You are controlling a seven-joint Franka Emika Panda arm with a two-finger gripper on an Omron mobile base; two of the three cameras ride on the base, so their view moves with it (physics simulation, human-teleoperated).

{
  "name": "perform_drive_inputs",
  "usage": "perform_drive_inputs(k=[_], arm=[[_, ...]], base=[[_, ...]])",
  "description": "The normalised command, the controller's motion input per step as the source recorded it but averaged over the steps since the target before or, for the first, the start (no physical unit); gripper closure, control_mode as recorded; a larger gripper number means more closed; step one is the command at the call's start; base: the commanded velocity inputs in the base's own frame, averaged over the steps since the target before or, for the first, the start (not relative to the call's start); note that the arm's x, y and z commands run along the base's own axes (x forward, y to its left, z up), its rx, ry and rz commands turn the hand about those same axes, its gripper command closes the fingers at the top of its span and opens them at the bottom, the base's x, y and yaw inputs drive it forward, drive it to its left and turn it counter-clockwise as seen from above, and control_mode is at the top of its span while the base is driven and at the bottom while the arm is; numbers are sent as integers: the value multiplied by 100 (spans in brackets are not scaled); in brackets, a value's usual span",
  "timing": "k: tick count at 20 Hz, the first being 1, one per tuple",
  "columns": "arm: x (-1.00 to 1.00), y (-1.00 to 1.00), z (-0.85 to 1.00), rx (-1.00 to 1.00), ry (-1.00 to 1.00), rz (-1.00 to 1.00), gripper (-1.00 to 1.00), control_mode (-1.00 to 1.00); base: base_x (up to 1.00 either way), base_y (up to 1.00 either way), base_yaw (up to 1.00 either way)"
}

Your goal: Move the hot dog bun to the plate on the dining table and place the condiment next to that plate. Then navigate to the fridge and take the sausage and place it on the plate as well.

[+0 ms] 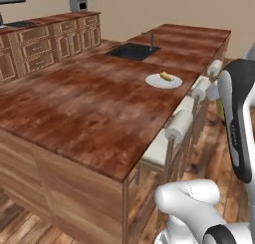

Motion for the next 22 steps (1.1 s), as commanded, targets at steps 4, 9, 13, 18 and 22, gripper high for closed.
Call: perform_drive_inputs(k=[4,9,13,18,22], arm=[[0,0,0,0,0,0,100,100],[0,0,0,0,0,0,100,100],[0,0,0,0,0,0,100,100],[0,0,0,0,0,0,100,100],[0,0,0,0,0,0,100,100]], base=[[29,-100,35],[21,-100,32],[23,-99,34],[27,-89,38],[31,-76,42]])
